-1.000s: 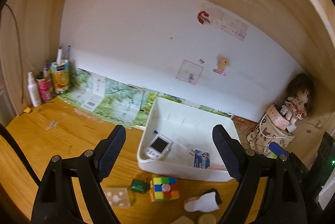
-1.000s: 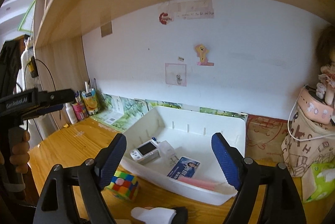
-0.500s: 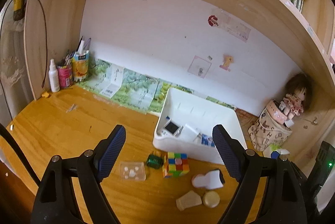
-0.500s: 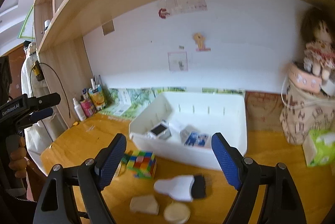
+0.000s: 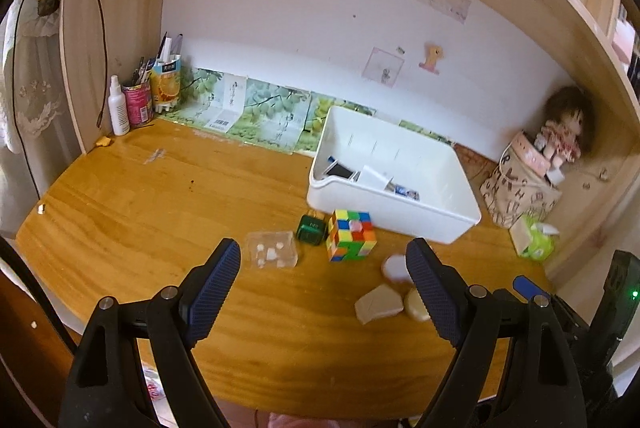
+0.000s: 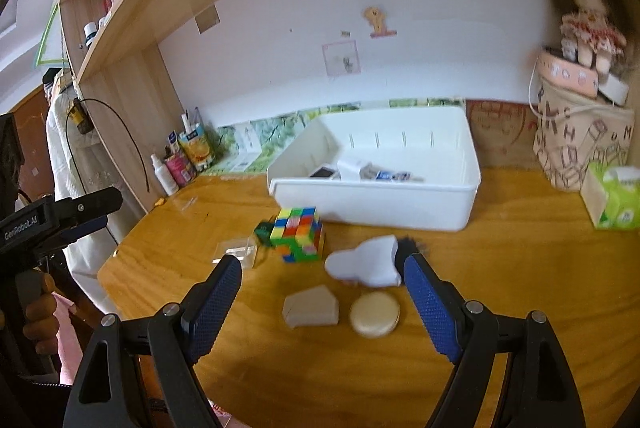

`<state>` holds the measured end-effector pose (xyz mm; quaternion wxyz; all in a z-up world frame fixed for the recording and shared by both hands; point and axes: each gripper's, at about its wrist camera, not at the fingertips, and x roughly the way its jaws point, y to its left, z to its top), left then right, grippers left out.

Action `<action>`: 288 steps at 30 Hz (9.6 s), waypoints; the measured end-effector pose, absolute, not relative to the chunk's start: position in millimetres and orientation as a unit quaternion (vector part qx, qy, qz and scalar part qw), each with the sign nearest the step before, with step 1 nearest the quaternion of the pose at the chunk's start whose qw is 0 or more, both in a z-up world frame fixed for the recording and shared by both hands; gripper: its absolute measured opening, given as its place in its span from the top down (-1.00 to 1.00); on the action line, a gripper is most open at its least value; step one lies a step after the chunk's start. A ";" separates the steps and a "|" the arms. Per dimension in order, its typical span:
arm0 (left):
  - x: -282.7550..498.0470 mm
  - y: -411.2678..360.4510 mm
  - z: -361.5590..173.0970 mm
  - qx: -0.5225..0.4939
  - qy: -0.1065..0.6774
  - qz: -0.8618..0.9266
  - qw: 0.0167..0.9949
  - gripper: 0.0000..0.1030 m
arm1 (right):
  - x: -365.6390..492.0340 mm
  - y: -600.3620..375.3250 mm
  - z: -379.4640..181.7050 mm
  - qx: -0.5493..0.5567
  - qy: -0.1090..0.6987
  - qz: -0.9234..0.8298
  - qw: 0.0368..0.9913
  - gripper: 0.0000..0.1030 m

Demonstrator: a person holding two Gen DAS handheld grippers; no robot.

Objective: Organize rigid objects

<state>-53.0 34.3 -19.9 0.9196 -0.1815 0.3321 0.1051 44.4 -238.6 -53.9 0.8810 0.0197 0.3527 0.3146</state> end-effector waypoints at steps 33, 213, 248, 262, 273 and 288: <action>-2.6 -26.8 -76.4 -0.061 0.472 0.055 0.878 -0.69 | 71.5 -255.2 -120.1 0.021 0.508 0.250 0.824 -0.63; 170.7 14.8 -53.3 -0.166 0.372 -0.034 0.913 -0.60 | 233.5 -211.5 -63.1 -0.028 0.352 0.307 0.884 -0.21; 8.5 -1.9 -39.3 -0.165 0.351 0.007 0.922 -0.68 | 73.7 -241.1 -51.7 0.081 0.395 0.286 0.869 -0.57; -11.6 17.7 -69.9 -0.177 0.414 0.013 0.893 -0.68 | 48.8 -240.2 -82.4 0.130 0.475 0.251 0.833 -0.57; 22.5 50.8 -84.5 -0.137 0.460 -0.012 0.877 -0.68 | 78.3 -213.4 -115.5 0.206 0.538 0.176 0.798 -0.57; 87.8 79.5 -118.1 -0.101 0.519 -0.082 0.845 -0.68 | 112.9 -186.5 -151.8 0.278 0.575 0.069 0.766 -0.57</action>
